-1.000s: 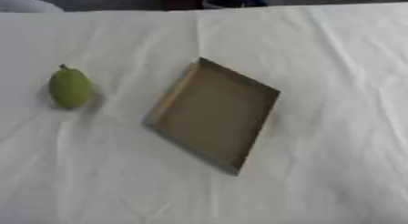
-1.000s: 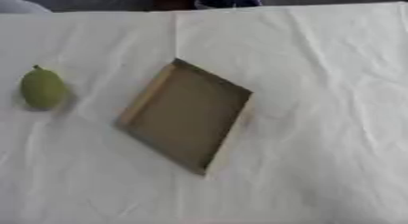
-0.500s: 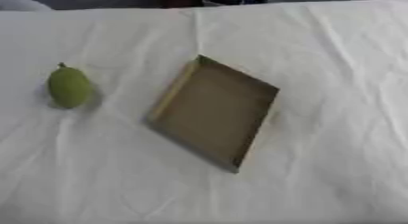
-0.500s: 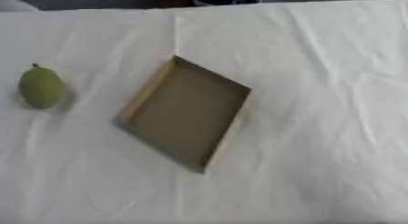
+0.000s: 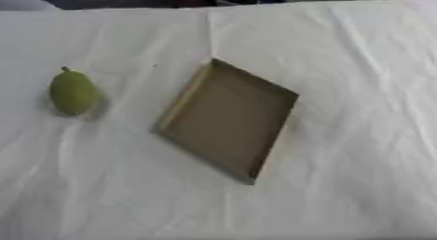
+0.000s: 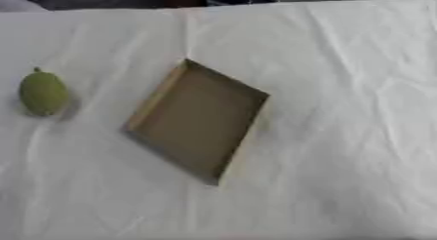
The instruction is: Pick up objects on the table and place them in the box.
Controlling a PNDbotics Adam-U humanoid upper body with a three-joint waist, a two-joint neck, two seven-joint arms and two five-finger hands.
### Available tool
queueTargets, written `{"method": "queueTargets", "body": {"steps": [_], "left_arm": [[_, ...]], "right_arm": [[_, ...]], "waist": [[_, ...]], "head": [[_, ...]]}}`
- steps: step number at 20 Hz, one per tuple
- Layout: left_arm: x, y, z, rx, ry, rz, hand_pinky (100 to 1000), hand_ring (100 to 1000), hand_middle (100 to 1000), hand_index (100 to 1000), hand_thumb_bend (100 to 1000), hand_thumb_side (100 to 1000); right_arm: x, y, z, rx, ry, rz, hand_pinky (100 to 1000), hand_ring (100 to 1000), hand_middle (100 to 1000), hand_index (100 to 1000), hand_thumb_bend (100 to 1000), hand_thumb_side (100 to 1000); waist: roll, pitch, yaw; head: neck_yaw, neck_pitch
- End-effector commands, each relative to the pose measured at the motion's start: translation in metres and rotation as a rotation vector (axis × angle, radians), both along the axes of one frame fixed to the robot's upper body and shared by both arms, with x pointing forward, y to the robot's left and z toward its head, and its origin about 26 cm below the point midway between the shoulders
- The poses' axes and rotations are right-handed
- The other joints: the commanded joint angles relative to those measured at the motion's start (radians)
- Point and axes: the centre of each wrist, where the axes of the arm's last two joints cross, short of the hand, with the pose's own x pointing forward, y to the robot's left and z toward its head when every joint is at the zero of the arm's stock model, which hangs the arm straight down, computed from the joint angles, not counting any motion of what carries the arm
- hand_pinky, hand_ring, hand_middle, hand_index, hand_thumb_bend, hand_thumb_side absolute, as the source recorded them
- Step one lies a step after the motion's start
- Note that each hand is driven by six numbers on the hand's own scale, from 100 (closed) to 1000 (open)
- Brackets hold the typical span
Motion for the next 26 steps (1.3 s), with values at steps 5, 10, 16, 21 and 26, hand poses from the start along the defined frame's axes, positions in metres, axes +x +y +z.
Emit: {"method": "queueTargets", "body": {"steps": [5,10,16,21,26], "left_arm": [[0.040,-0.018,0.044,0.246,0.074,-0.088,706,746,794,912,132,294],[0.059,-0.028,0.036,0.239,0.130,-0.118,788,763,798,908,114,398],[0.085,-0.051,0.029,0.140,0.192,-0.157,830,769,814,907,100,508],[0.107,-0.084,0.043,0.049,0.212,-0.214,838,768,820,903,100,519],[0.122,-0.109,0.051,0.016,0.234,-0.259,842,767,822,892,100,523]], "right_arm": [[-0.001,-0.002,0.009,-0.033,-0.009,0.010,720,631,618,747,100,265],[0.000,-0.002,0.007,-0.031,0.000,0.014,721,631,617,747,100,267],[0.001,0.000,0.007,-0.034,0.002,0.024,722,632,618,747,100,268],[0.001,0.001,0.007,-0.035,0.007,0.032,722,632,617,747,100,269],[0.002,0.001,0.006,-0.033,0.012,0.036,723,632,617,747,100,271]], "waist": [[0.007,-0.016,-0.012],[0.011,-0.019,-0.019],[0.010,-0.022,-0.019],[0.011,-0.024,-0.018],[0.012,-0.026,-0.018]], "head": [[0.018,0.010],[0.028,0.013],[0.034,0.015],[0.046,0.019],[0.049,0.020]]}}
